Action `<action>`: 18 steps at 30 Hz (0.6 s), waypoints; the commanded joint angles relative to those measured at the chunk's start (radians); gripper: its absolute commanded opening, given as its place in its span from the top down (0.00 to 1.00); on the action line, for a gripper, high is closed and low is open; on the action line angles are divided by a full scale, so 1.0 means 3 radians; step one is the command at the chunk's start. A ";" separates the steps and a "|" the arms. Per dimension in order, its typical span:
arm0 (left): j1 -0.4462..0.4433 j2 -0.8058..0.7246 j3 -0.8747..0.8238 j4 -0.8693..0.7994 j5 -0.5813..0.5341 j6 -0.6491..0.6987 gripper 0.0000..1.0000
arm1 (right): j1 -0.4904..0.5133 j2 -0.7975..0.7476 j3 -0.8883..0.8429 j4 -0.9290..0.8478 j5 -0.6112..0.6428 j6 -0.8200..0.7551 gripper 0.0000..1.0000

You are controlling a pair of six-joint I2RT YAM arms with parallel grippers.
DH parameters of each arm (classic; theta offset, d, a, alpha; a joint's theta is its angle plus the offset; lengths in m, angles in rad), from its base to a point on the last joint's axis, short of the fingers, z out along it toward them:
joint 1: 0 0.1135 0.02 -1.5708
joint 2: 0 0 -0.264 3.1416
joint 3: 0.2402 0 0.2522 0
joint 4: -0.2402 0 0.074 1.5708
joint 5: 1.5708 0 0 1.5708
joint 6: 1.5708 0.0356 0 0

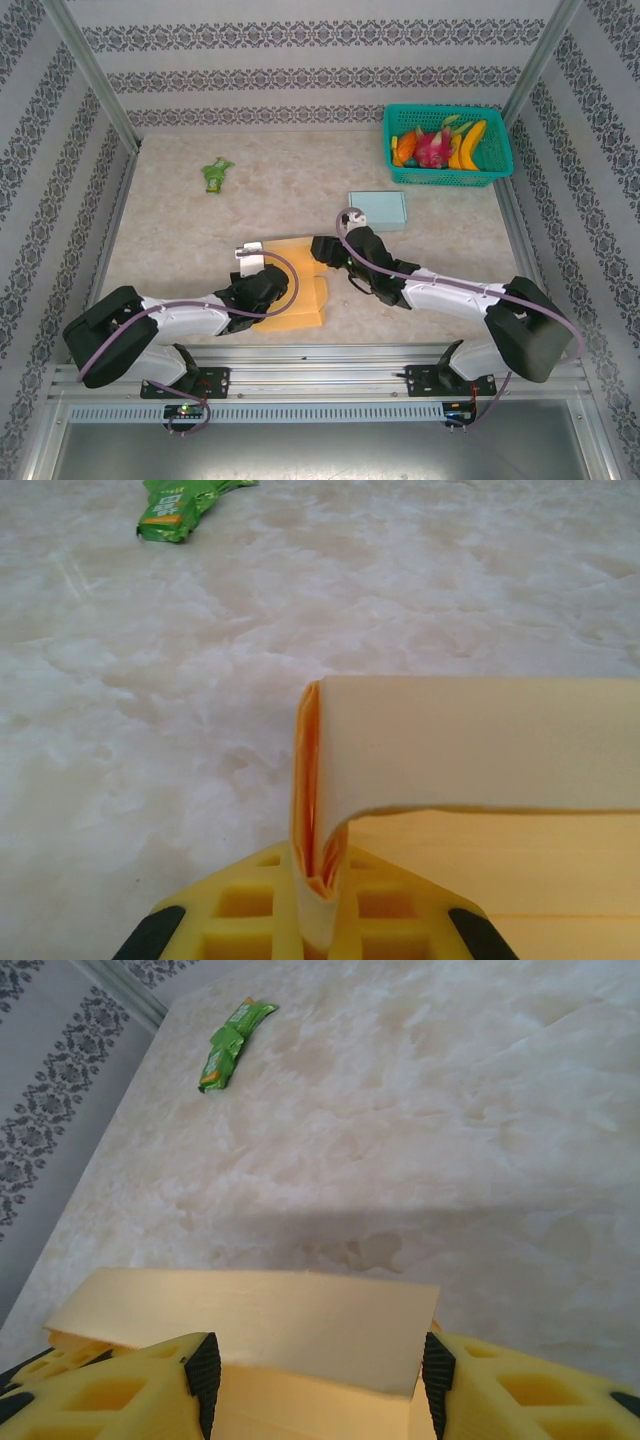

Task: Fold the paper box

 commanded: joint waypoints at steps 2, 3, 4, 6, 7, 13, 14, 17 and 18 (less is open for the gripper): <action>0.0025 -0.0063 0.0040 -0.0183 -0.0154 -0.0167 1.00 | 0.0243 -0.0202 -0.0021 -0.0035 0.0353 -0.0083 0.43; 0.0025 -0.0060 0.0040 -0.0201 -0.0160 -0.0187 1.00 | 0.0294 -0.0258 -0.0028 -0.0077 0.0447 -0.0132 0.43; 0.0025 -0.0052 0.0044 -0.0216 -0.0162 -0.0205 1.00 | 0.0324 -0.0303 -0.0036 -0.0112 0.0495 -0.0158 0.43; 0.0031 -0.0048 0.0060 -0.0253 -0.0171 -0.0235 1.00 | 0.0371 -0.0396 -0.0066 -0.0158 0.0561 -0.0183 0.43; 0.0030 -0.0052 0.0061 -0.0268 -0.0170 -0.0245 1.00 | 0.0381 -0.0425 -0.0085 -0.0163 0.0563 -0.0176 0.43; 0.0030 -0.0107 0.0049 -0.0272 -0.0123 -0.0295 1.00 | 0.0439 -0.0324 -0.0124 -0.0045 0.0446 -0.0069 0.43; 0.0030 -0.0109 0.0050 -0.0271 -0.0109 -0.0299 1.00 | 0.0438 -0.0244 -0.0125 0.0014 0.0423 -0.0040 0.43; 0.0030 -0.0114 0.0060 -0.0295 -0.0093 -0.0322 1.00 | 0.0430 0.0005 -0.0108 0.0163 0.0414 0.0020 0.43; 0.0031 -0.0117 0.0064 -0.0311 -0.0094 -0.0323 1.00 | 0.0420 0.0088 -0.0117 0.0248 0.0415 0.0052 0.43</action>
